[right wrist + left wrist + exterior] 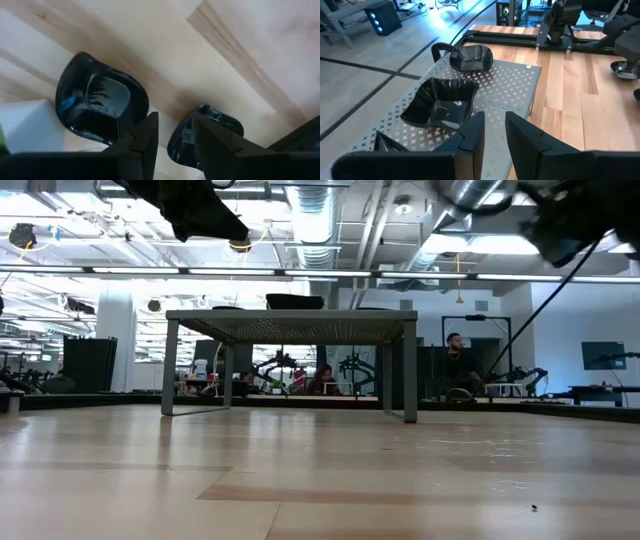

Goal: Pick & Place Mini shaped plates
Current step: Stack the black leaf-shaped plate on top of the black leaf-shaped plate on the shelf

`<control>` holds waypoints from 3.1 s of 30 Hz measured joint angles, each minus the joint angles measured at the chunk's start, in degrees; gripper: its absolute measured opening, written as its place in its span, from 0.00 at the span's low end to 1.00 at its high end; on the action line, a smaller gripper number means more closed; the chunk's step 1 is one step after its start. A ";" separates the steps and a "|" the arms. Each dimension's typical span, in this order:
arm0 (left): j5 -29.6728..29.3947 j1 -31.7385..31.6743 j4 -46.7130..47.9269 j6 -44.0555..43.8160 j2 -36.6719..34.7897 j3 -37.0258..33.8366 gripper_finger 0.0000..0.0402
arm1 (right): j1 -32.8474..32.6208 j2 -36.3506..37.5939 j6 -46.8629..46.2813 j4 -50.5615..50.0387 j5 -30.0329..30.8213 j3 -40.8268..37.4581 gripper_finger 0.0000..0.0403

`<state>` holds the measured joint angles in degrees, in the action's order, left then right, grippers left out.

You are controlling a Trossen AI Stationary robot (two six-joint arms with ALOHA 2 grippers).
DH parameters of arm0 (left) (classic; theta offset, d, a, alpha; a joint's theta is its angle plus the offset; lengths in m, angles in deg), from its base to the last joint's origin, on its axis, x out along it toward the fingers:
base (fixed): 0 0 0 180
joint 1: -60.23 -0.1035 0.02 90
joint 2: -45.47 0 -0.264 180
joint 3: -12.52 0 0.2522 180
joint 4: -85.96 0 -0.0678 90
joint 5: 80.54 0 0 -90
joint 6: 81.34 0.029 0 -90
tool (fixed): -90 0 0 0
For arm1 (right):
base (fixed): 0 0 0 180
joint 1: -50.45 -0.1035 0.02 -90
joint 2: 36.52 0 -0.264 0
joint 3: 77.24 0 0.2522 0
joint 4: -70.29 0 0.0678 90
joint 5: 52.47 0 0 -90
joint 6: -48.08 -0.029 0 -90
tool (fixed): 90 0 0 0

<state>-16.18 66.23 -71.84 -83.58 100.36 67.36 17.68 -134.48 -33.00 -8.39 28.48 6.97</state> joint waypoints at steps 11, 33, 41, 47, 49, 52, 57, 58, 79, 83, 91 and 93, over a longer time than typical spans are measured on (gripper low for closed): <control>0.02 0.00 -0.60 -1.86 0.00 0.00 0.20 | -12.33 8.35 -24.74 26.44 1.49 -16.63 0.27; 0.02 0.00 -3.55 -3.21 0.04 -0.04 0.20 | -16.72 2.47 -26.53 20.59 0.41 -16.66 0.25; 0.02 0.00 -3.90 -2.80 0.04 -0.04 0.20 | -16.61 -0.54 -26.84 21.87 -0.14 -16.42 0.25; 0.03 0.00 -4.40 -2.78 0.04 -0.04 0.20 | -15.23 -0.28 -26.82 21.79 -0.59 -16.51 0.18; 0.02 0.00 -4.50 -2.75 0.04 -0.04 0.20 | -14.86 -0.28 -26.60 21.16 -1.05 -16.38 0.14; 0.02 0.00 -4.69 -2.73 0.04 -0.04 0.20 | -14.26 -0.29 -26.58 20.01 -2.25 -15.99 0.10; 0.03 0.00 -4.79 -2.73 0.04 -0.04 0.20 | -13.85 -0.28 -26.38 18.94 -3.11 -14.34 0.02; 0.04 0.00 -4.90 -2.73 0.04 -0.04 0.20 | -13.65 -0.28 -26.36 18.66 -3.11 -13.72 0.01; 0.04 0.00 -4.84 -2.71 0.04 -0.04 0.20 | -13.14 -0.38 -27.85 14.75 -2.91 -10.44 0.03; 0.04 0.00 -4.65 -2.71 0.04 -0.04 0.20 | -12.21 -0.39 -28.73 14.77 -3.35 -10.41 0.08; 0.06 0.00 -4.50 -2.71 0.04 -0.04 0.20 | -10.47 -0.39 -24.54 14.34 -3.31 -10.41 0.18; 0.06 0.01 -4.33 -2.72 0.04 -0.04 0.20 | -10.58 -0.39 -24.17 14.31 -3.31 -10.41 0.19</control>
<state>-16.13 66.23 -76.18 -86.29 100.40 67.32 7.10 -134.87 -57.17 5.92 25.17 -3.44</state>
